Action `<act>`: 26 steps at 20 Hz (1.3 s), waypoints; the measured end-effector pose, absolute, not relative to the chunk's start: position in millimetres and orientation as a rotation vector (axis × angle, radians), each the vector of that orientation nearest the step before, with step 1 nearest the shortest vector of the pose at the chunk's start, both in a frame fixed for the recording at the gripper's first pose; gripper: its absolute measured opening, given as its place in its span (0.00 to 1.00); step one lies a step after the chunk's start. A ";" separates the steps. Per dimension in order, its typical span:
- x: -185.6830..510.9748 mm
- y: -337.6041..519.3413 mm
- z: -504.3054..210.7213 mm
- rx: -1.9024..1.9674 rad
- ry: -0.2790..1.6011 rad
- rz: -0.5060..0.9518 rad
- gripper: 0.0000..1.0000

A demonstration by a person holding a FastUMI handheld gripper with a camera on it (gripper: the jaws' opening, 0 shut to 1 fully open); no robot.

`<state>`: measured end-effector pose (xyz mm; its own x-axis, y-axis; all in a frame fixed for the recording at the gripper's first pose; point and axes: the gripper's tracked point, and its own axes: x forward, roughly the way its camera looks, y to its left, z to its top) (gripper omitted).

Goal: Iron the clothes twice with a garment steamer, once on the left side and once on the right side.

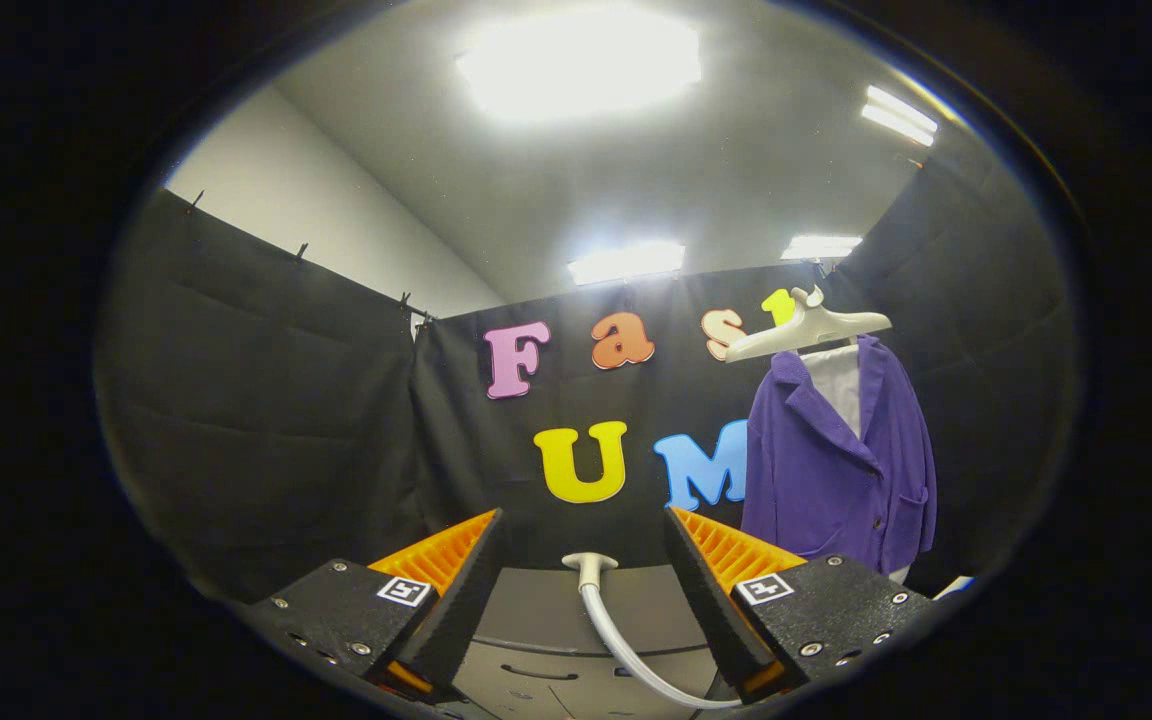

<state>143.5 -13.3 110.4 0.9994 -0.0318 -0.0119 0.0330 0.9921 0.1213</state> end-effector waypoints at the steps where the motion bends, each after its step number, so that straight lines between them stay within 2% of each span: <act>1: 156.1 -14.1 112.9 0.116 0.015 -0.041 0.94; 5: 213.3 -19.3 107.3 0.064 0.054 -0.109 0.94; 9: 274.0 -15.8 70.2 0.032 0.191 -0.173 0.94; 18: 386.7 14.7 -19.0 0.017 0.398 -0.163 0.94; 26: 448.8 15.4 -125.2 0.045 0.633 -0.190 0.94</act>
